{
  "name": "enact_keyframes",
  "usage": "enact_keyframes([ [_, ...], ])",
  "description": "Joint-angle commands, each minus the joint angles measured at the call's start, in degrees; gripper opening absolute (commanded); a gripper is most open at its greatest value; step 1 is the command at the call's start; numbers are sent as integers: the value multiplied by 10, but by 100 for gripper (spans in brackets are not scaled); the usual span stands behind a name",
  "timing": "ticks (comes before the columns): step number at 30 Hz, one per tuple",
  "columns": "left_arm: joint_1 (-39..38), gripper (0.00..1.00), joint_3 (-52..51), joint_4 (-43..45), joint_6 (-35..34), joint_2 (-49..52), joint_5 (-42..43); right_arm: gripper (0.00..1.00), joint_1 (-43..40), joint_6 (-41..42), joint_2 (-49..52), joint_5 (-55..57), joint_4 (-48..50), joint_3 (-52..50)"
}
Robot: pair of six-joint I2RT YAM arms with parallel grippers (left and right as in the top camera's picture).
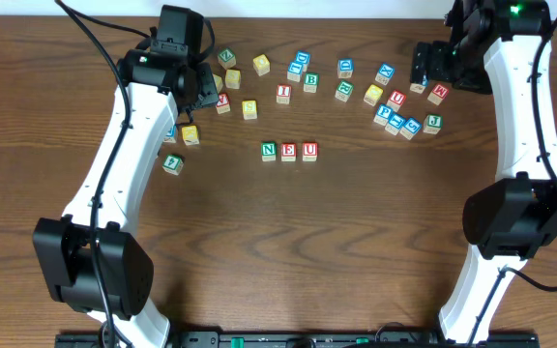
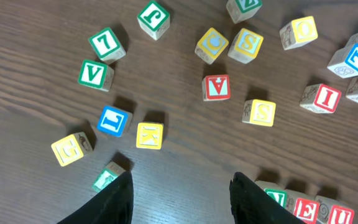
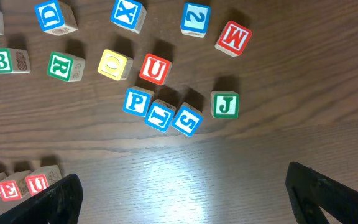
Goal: Spell out NEURIPS
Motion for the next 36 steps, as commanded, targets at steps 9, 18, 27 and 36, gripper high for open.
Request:
enact_keyframes([
  [9,1,49,9,-14,16,-12,-38,99,-3,0,1,-2,-2,-4],
  [18,1,49,9,-20,18,-12,-37,99,-3,0,1,-2,-2,-4],
  [27,1,50,9,-24,19,-12,-37,99,-3,0,1,-2,-2,-4],
  [36,1,49,9,-24,19,-12,-38,99,-3,0,1,-2,-2,-4],
])
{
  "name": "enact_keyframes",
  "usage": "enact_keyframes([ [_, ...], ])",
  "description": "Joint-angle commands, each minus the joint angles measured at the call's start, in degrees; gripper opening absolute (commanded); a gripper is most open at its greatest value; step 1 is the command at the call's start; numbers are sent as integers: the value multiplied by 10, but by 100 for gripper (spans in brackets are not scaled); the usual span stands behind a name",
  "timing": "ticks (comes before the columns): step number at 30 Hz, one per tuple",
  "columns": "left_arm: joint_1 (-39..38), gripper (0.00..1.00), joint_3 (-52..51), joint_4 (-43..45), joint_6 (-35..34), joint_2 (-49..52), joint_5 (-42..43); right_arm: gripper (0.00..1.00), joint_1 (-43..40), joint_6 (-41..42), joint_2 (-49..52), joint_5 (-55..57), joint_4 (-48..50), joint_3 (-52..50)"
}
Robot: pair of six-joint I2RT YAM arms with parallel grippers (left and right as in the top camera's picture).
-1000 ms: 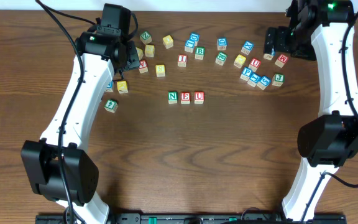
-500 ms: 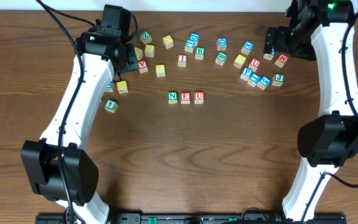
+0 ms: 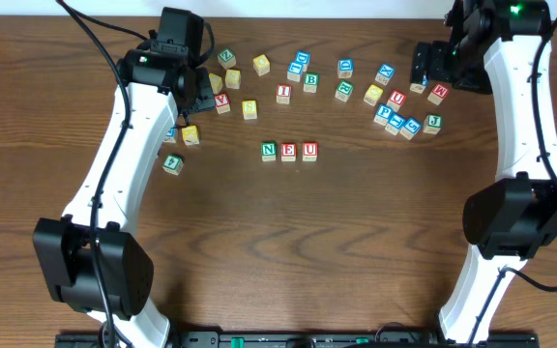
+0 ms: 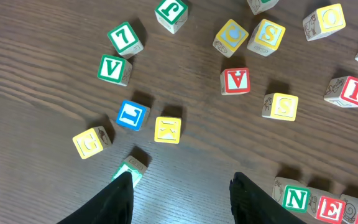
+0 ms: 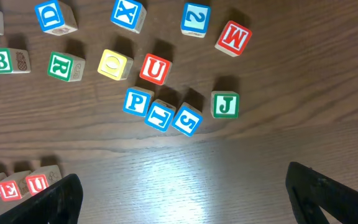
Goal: Spell out NEURIPS
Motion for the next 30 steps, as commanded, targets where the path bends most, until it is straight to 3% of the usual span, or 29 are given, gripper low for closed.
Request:
enact_keyframes([
  [1,1,50,9,-3,6,-12,-10,99,-3,0,1,-2,-2,-4],
  [30,1,50,9,-3,20,-12,-9,99,-3,0,1,-49,24,-4],
])
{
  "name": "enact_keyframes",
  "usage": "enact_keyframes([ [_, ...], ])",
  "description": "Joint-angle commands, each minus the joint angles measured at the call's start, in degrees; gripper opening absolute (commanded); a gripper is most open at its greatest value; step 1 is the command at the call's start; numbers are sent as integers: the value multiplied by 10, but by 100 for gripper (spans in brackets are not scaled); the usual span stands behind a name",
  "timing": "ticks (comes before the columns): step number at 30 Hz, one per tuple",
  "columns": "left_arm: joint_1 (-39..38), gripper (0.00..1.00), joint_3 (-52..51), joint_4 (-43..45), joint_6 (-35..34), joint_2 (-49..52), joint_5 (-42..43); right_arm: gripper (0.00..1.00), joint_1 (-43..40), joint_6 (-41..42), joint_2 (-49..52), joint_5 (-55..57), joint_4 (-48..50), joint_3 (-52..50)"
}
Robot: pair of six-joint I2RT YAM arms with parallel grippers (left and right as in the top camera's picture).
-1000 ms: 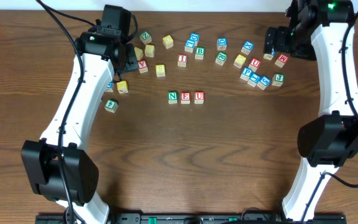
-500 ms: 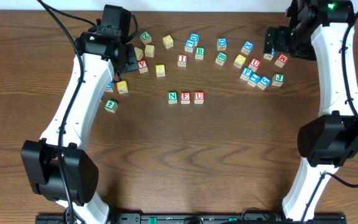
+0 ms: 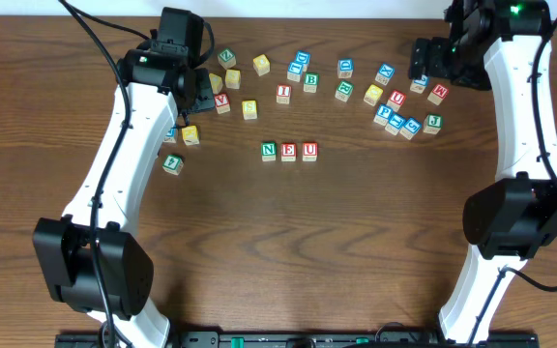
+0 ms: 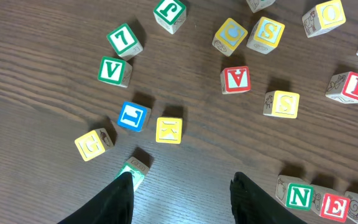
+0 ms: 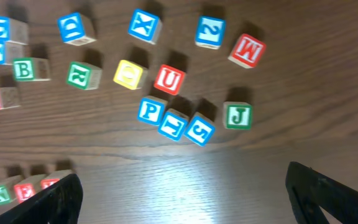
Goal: Spell out NEURIPS
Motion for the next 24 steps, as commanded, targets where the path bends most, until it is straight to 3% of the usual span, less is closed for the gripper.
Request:
enact_keyframes([
  [1,1,50,9,-3,5,-12,-9,99,-3,0,1,-24,0,-4],
  [24,1,50,9,25,-4,-12,-5,99,42,-54,0,-43,21,-2],
])
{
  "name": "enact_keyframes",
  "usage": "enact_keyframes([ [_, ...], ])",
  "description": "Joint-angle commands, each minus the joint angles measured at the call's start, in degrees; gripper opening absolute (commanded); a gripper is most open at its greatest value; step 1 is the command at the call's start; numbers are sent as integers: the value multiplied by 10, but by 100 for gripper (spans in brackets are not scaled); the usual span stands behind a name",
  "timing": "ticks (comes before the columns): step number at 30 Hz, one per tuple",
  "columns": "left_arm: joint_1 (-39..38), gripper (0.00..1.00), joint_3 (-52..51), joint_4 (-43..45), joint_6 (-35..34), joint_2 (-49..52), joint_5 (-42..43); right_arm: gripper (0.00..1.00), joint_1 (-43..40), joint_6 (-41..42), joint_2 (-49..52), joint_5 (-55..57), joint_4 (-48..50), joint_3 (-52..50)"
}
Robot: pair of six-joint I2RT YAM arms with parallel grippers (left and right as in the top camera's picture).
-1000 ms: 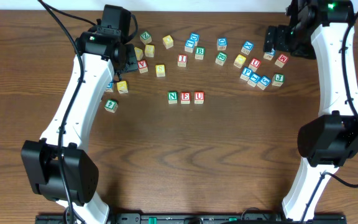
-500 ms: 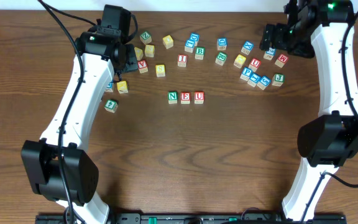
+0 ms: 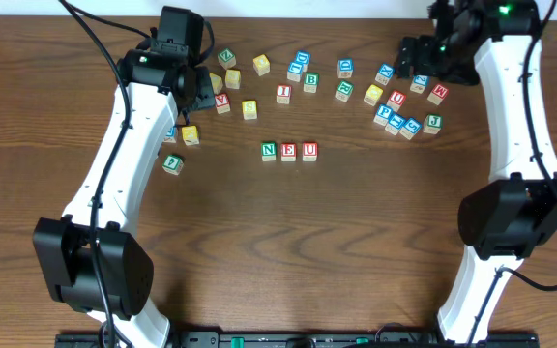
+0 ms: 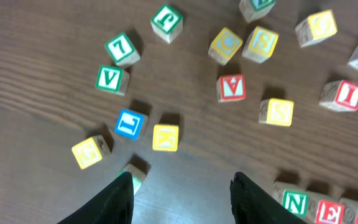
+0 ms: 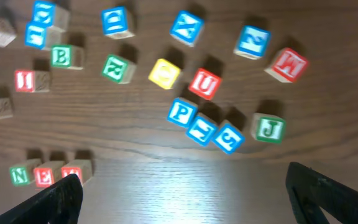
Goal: Spell out NEURIPS
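Note:
Green N point(image 3: 269, 150), red E point(image 3: 288, 151) and red U point(image 3: 309, 150) stand in a row mid-table. Loose letter blocks lie behind them: green R point(image 5: 115, 67), red I point(image 5: 25, 79), blue P point(image 5: 182, 112) and yellow S point(image 4: 278, 112). My left gripper point(image 4: 182, 180) hangs open and empty above the left cluster, seen in the overhead view as the left gripper point(image 3: 204, 89). My right gripper point(image 5: 182, 177) is open and empty, high over the right cluster, and shows overhead as the right gripper point(image 3: 414, 58).
Several other letter blocks lie scattered along the back, among them red M point(image 5: 286, 65), green J point(image 5: 267, 127), a second red U point(image 5: 204, 83), green V point(image 4: 109, 79) and blue L point(image 4: 130, 123). The wooden table point(image 3: 288, 242) extends toward the front.
My right gripper has moved left over the right cluster, so more of the left-hand blocks and the N-E-U row show under it. The left wrist view shifted slightly. No block moved.
Both grippers hung open above their clusters with N, E, U in a row. The left one shifted a little, then stayed. The right one held still, then was further left at each later moment. No block has been taken.

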Motion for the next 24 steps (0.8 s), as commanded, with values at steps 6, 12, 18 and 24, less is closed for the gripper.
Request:
enact_keyframes([
  [6,2,49,9,11,-14,-12,-5,97,23,-16,0,-32,28,-2],
  [12,31,50,9,10,-49,-12,-5,98,34,-15,0,-70,31,-2],
  [18,45,49,9,1,-50,-12,-5,98,51,-15,0,-69,33,-2],
  [24,45,50,8,2,-50,-12,-5,97,61,-15,0,-69,39,-3],
])
